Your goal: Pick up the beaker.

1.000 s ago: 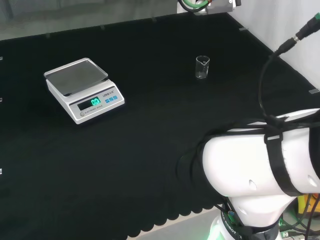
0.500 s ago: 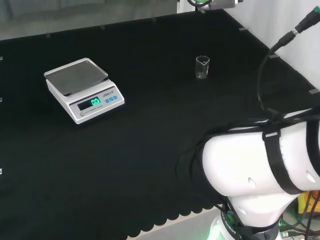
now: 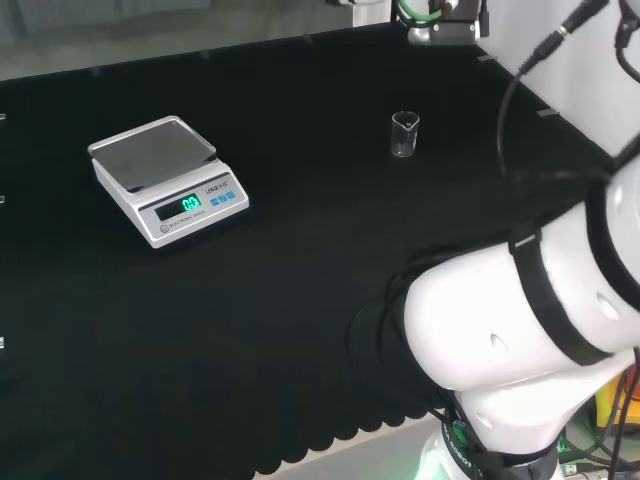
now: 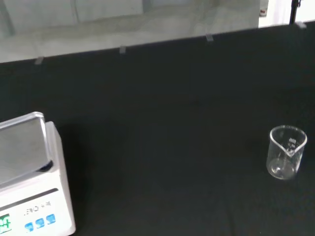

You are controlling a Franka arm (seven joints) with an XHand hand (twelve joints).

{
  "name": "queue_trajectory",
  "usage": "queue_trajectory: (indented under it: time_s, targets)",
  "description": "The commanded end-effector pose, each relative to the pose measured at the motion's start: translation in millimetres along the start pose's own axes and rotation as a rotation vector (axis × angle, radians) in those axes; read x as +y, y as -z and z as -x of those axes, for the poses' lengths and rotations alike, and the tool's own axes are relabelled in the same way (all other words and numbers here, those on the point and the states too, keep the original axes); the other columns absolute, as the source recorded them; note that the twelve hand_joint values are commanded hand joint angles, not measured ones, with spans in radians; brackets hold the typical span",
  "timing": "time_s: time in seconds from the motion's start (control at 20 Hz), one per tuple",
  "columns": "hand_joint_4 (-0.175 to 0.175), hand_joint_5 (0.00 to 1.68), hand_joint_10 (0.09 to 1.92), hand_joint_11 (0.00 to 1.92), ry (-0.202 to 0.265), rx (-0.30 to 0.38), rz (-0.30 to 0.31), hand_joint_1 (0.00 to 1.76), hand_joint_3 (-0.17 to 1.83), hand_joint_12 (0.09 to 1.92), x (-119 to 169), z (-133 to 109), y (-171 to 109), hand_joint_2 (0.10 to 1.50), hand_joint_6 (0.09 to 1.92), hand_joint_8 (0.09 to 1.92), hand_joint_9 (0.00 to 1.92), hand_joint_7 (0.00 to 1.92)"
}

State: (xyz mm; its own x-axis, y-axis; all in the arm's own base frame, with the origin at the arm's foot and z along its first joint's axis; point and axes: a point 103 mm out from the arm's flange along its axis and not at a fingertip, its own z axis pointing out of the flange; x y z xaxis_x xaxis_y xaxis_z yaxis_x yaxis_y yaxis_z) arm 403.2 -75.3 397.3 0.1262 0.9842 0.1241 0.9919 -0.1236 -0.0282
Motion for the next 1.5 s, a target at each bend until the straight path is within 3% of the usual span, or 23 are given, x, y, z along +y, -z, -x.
queue_trajectory:
  time_s: [0.05,0.25,0.4,0.65,0.85,1.1,1.5]
  targets:
    - [-0.033,0.21,0.09,0.03,-0.027,0.061,-0.032,0.20,0.21,1.53,85,58,-60,0.88,0.09,0.09,0.37,0.27]
    - [-0.034,0.22,0.66,0.03,-0.076,0.108,-0.064,0.20,0.11,1.55,127,61,-86,0.92,0.09,0.48,0.13,0.10]
    - [-0.035,0.22,0.82,0.03,-0.110,0.149,-0.063,0.20,0.10,1.56,155,55,-103,0.93,0.09,0.67,0.06,0.02]
    - [-0.037,0.23,0.85,0.03,-0.172,0.192,-0.059,0.21,0.09,1.56,177,50,-128,0.93,0.09,0.72,0.05,0.00]
    - [-0.039,0.23,0.85,0.03,-0.198,0.190,-0.092,0.22,0.09,1.56,189,50,-151,0.92,0.09,0.73,0.05,0.01]
    - [-0.041,0.24,0.86,0.03,-0.200,0.194,-0.150,0.22,0.09,1.56,196,63,-186,0.92,0.09,0.73,0.06,0.01]
    - [-0.044,0.25,0.86,0.03,-0.198,0.161,-0.230,0.24,0.09,1.56,174,79,-220,0.92,0.09,0.74,0.06,0.01]
